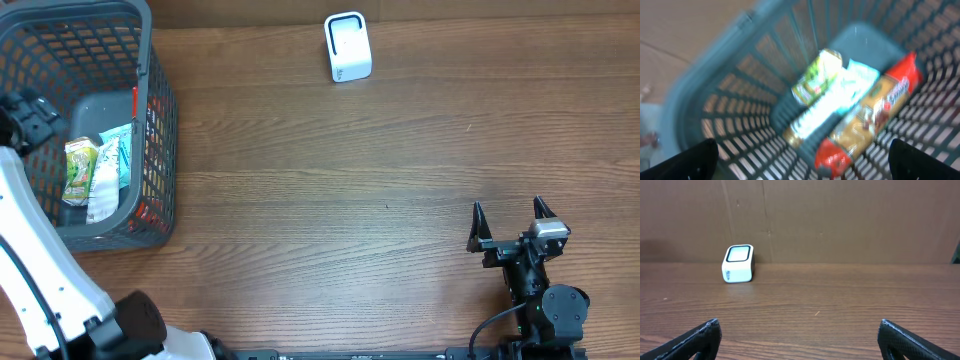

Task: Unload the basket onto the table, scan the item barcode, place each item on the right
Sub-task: 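Reach the left gripper into the basket and grasp the San Remo pasta packet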

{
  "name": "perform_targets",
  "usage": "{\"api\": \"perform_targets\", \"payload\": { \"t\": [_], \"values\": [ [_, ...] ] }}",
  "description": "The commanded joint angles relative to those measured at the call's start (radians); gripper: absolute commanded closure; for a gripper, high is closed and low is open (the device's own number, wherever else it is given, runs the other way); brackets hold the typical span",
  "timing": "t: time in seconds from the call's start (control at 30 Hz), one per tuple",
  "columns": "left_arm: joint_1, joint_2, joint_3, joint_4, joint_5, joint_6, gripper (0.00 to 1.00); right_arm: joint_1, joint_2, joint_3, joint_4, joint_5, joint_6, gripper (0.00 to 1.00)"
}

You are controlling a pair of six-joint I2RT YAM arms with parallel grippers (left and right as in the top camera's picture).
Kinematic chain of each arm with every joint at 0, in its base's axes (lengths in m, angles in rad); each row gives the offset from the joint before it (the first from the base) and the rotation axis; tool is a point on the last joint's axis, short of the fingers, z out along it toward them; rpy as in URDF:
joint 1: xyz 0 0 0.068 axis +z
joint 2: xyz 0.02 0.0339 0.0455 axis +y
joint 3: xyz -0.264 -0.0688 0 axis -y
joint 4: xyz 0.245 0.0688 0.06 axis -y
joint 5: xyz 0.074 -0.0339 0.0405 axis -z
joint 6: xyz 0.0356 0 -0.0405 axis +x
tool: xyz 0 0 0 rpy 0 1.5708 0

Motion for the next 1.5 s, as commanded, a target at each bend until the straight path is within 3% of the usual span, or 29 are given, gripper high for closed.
{"api": "perform_targets", "payload": {
  "t": [0.0,0.13,0.3,0.47,0.57,1.13,1.47],
  "values": [
    [0.0,0.089,0.008,-0.049,0.14,0.039,0.0,0.004,-0.009,-0.01,0.003,-0.005,-0.013,0.0],
    [0.0,0.209,0.008,-0.124,0.191,0.041,0.0,0.004,-0.009,-0.01,0.003,-0.005,-0.013,0.0],
    [-0.002,0.315,0.008,-0.13,0.288,0.133,0.01,0.004,-0.009,-0.01,0.003,-0.005,-0.013,0.0],
    [-0.002,0.405,0.008,-0.107,0.383,0.237,0.14,0.004,-0.009,-0.01,0.003,-0.005,-0.013,0.0],
    [-0.003,0.455,0.008,-0.092,0.454,0.275,0.14,0.004,-0.009,-0.01,0.003,-0.005,-0.013,0.0],
    [-0.073,0.631,0.006,-0.07,0.444,0.319,0.28,0.004,-0.009,-0.01,0.003,-0.005,-0.013,0.0],
    [-0.108,0.64,0.002,-0.025,0.233,0.202,0.34,0.004,-0.009,-0.01,0.003,-0.005,-0.013,0.0]
  ]
}}
